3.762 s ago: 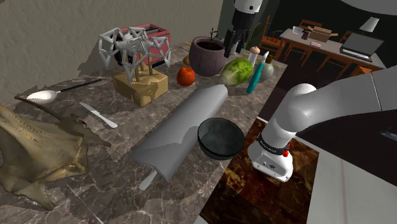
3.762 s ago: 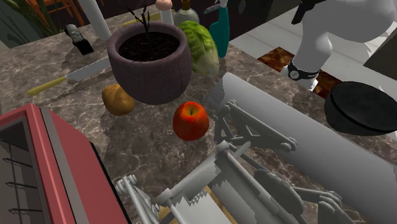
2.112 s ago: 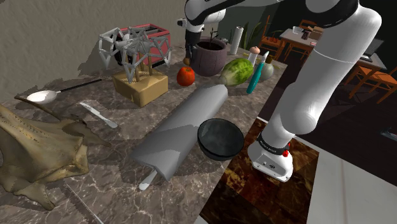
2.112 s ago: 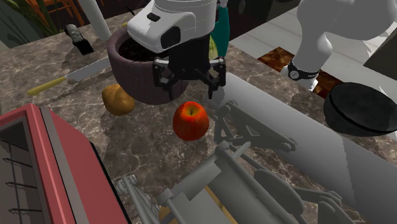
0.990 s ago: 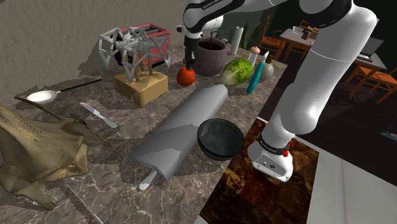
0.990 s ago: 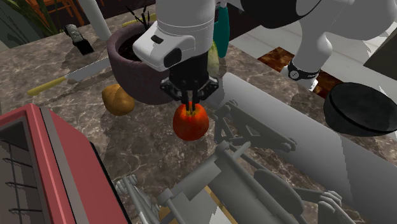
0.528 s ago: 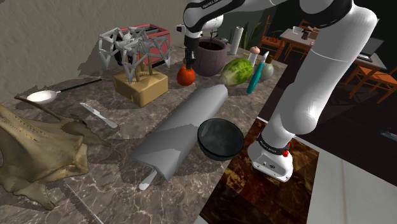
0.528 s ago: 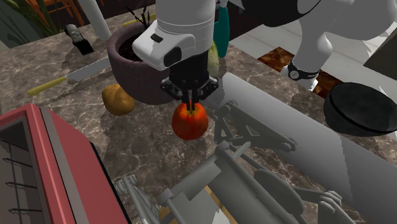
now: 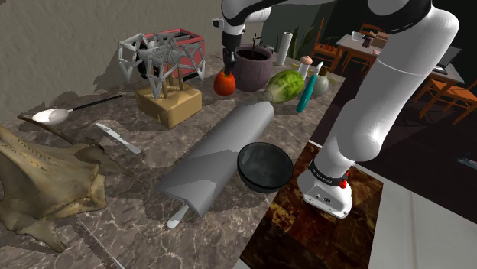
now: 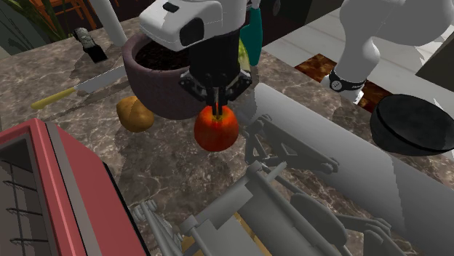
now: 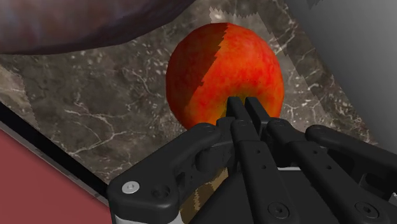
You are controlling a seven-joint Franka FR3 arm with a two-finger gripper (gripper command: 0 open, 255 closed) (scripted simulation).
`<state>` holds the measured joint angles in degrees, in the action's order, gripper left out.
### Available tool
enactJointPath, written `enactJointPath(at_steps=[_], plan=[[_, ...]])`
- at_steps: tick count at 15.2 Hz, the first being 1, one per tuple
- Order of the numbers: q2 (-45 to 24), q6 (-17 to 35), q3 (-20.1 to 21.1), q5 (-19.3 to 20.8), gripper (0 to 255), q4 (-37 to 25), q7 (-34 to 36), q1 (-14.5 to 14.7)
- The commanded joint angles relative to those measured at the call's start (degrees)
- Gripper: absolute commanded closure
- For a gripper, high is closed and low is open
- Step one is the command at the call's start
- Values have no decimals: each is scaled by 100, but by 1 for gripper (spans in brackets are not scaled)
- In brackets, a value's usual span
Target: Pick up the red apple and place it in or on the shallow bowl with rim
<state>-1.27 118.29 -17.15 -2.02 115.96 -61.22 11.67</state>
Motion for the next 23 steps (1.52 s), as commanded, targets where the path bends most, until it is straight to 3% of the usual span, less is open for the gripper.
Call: enactJointPath(at_steps=[1,23], plan=[[51,-140,3,20,255,-90,19,4],[252,-1805,13,97,255,-1565,103,14]])
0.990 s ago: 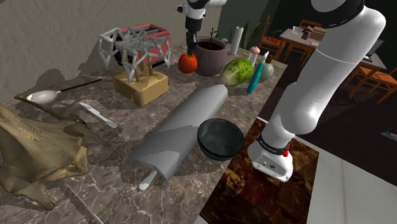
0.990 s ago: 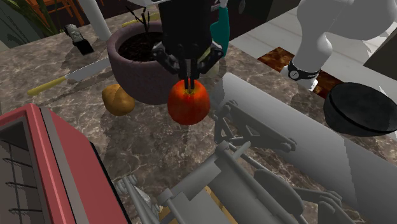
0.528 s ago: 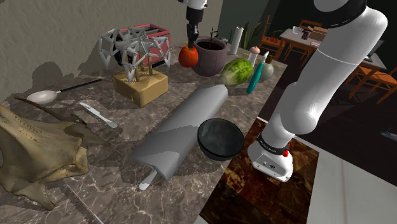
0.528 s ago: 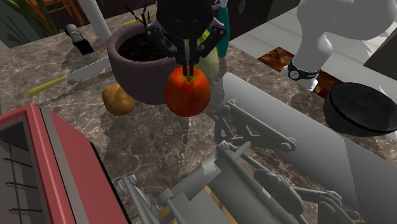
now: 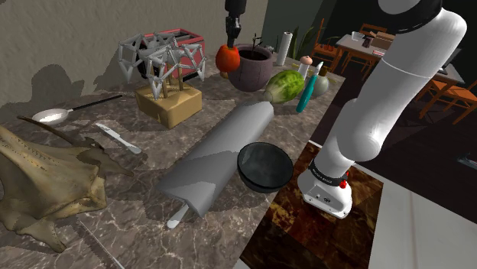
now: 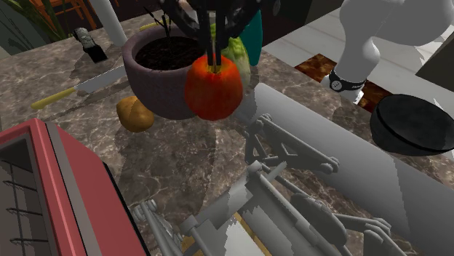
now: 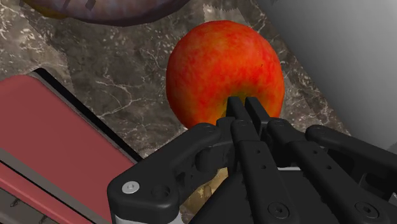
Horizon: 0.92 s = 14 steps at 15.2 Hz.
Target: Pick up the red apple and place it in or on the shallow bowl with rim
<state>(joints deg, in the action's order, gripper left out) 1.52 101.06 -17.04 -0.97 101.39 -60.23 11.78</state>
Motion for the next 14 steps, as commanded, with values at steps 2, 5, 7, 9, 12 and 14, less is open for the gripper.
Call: enactJointPath(at_steps=[2,5,7,9,12,14], plan=[[184,-111,55,54,255,64,116,50],[803,-118,233,209,255,652,455,170],[1195,-153,370,281,255,1001,680,232],[1573,-209,517,328,255,1318,902,287],[2111,-327,754,350,255,1739,1230,360],[2453,-425,919,334,255,1984,1445,409]])
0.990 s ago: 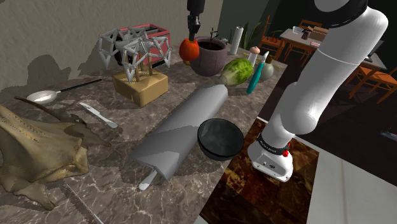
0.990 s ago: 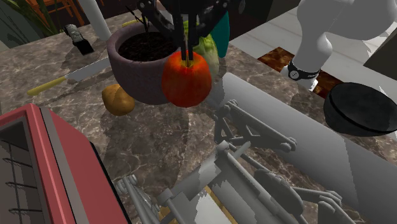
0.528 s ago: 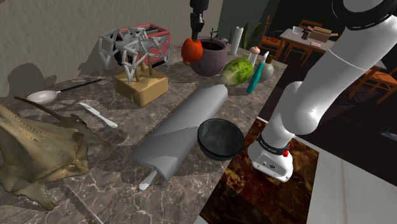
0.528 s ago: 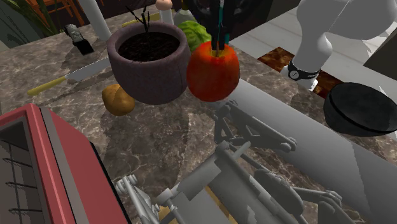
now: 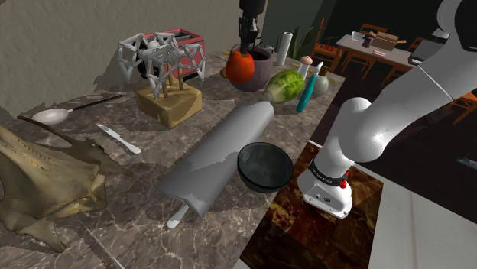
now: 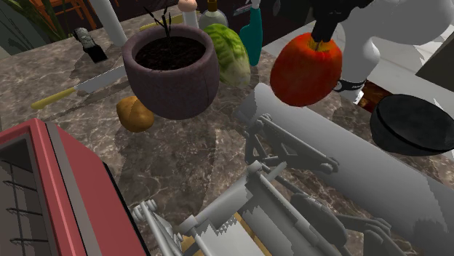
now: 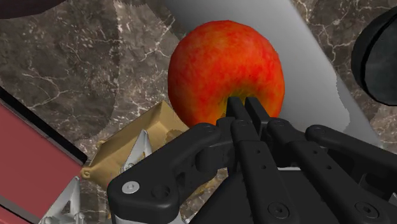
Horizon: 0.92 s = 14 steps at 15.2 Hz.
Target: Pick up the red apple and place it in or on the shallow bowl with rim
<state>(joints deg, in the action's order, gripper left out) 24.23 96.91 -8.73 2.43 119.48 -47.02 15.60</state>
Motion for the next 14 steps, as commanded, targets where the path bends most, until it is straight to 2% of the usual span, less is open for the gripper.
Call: enactJointPath(at_steps=[1,7,14], plan=[[348,-64,174,-23,255,287,231,52],[1260,-450,708,-233,255,818,874,225],[2119,-976,1386,-677,255,1129,1655,479]])
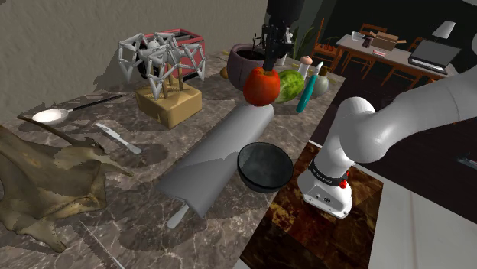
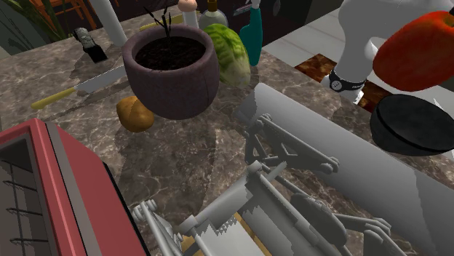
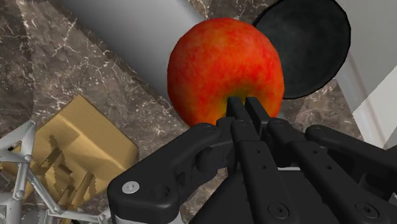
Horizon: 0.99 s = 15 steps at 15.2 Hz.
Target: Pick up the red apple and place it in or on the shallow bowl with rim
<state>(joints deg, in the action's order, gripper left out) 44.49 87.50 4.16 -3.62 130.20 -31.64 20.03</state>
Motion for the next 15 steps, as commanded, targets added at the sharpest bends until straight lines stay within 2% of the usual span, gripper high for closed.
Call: enactJointPath(at_steps=[1,10,15], plan=[[195,-113,199,-149,255,75,234,76],[838,-765,1159,-946,255,-61,1352,425],[1017,-458,1216,-1010,255,425,1326,463]])
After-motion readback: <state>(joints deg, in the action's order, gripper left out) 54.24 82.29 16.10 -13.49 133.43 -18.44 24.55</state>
